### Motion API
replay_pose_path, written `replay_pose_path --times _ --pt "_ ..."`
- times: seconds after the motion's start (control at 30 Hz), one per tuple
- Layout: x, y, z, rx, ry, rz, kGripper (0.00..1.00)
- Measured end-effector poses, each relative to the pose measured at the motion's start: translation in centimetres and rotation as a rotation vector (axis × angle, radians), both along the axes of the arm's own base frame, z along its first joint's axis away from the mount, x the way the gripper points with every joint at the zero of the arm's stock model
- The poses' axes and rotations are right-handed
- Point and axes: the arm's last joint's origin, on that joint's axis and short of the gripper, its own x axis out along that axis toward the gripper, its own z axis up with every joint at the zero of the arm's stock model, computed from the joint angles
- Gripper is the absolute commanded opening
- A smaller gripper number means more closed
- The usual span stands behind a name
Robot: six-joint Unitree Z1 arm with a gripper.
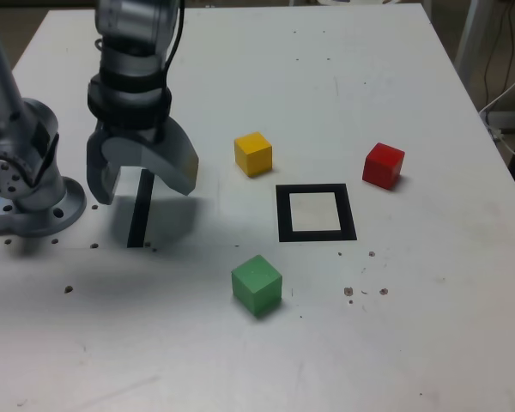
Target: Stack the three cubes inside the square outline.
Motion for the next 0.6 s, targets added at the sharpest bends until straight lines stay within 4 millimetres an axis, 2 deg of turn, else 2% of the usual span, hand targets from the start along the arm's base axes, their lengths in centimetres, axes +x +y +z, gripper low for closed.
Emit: replay_pose_path --times 0.37,0.6 --pt "2.5 -0.4 2.5 0.006 -0.051 -0.048 1.00" --pt "5.1 -0.4 4.4 0.032 -0.057 -0.093 1.00"
